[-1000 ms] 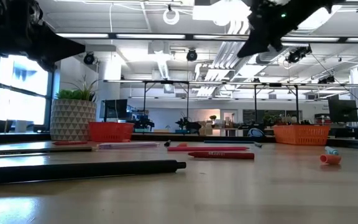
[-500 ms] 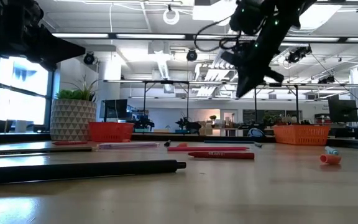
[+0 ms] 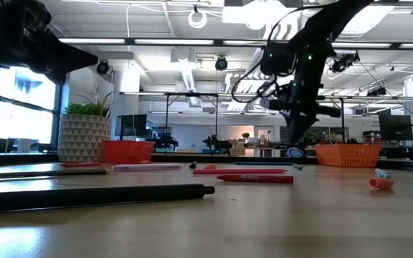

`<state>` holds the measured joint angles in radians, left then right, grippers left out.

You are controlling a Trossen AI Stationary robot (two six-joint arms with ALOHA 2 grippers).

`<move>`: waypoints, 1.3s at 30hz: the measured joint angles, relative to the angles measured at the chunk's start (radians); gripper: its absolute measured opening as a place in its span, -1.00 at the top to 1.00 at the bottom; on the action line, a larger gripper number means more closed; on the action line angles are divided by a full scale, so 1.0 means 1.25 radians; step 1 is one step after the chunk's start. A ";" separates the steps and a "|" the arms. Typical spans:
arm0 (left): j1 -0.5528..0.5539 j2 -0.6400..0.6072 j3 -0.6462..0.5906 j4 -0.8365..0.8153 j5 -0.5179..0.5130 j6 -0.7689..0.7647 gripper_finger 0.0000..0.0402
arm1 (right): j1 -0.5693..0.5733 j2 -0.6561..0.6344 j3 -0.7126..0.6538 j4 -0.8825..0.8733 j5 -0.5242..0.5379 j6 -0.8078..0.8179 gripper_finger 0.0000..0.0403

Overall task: Sort crayons/erasers/pens/pencils in bins
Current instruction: Put the green crayon into the orange bin

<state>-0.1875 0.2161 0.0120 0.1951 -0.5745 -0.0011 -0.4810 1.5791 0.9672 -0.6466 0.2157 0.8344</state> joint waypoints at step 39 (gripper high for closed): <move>-0.003 0.000 0.000 -0.016 0.034 -0.071 1.00 | -0.046 0.147 0.001 0.059 -0.045 -0.023 0.94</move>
<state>-0.1908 0.2161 0.0120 0.1757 -0.5316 -0.0902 -0.5388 1.7630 0.9680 -0.5732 0.1591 0.8063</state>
